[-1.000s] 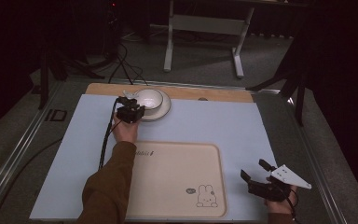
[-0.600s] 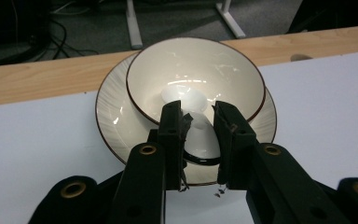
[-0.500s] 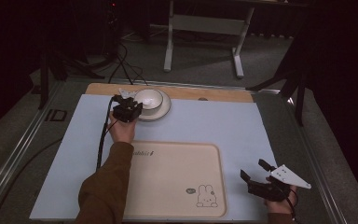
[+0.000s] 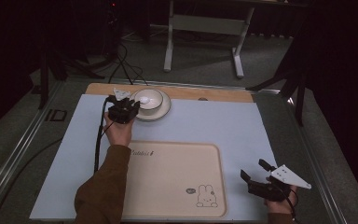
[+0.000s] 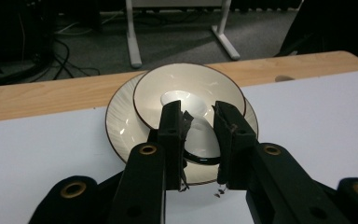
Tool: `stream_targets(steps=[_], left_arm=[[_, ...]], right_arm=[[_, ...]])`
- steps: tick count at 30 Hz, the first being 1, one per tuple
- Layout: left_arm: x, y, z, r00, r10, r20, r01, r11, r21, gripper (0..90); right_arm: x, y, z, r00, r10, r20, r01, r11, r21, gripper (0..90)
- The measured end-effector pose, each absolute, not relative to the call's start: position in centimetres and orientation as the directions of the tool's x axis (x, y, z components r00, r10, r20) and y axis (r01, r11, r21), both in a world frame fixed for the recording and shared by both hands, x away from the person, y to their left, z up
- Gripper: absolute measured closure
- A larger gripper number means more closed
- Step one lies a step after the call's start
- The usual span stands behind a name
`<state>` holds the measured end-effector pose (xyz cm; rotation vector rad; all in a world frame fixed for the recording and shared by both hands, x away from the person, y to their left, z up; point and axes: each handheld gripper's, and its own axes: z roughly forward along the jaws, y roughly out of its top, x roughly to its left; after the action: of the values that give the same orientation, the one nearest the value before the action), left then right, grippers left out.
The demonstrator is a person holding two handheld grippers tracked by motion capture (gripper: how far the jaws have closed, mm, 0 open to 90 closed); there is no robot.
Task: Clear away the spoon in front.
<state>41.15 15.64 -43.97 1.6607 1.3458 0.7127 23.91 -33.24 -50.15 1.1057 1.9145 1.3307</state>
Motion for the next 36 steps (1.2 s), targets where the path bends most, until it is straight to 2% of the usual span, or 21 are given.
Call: stream_targets(steps=[9,36], left_arm=[[39.9,16.4,-42.8,0.247,0.965,-0.087,0.450,-0.035,0.892,74.1],[35.6,18.7,-42.9,0.201,0.974,-0.102,0.424,0.007,0.906,74.0]], right_arm=[[23.9,-33.2,-50.2,-0.509,0.861,0.011,0.312,0.173,0.934,13.6],[23.9,-33.1,-50.2,-0.514,0.858,0.008,0.312,0.179,0.933,13.6]])
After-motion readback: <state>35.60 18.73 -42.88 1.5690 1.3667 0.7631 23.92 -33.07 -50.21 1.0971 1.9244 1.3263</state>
